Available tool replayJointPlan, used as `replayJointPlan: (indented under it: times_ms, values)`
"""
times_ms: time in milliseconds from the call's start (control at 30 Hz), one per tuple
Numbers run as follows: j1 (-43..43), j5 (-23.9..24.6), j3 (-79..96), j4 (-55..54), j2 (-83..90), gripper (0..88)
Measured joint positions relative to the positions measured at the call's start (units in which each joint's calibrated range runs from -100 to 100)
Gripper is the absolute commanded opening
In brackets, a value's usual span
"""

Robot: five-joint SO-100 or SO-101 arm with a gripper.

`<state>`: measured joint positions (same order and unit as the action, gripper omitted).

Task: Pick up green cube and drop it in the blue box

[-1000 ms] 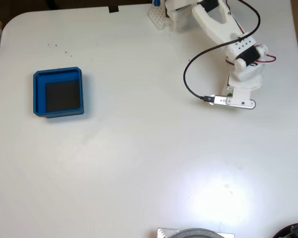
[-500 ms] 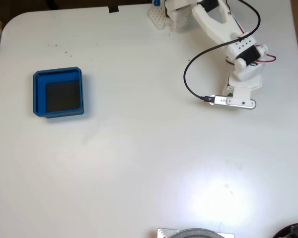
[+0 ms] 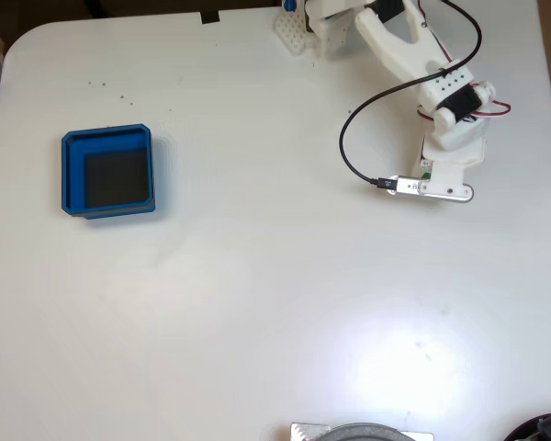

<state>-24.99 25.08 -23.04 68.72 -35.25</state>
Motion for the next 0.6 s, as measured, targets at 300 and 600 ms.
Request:
replayJointPlan:
  times_ms: [300,600]
  values:
    - [0.0,0.0,0.0,0.0,0.0,1.0]
    - [0.2,-0.2,0.0,9.4,2.8,1.0]
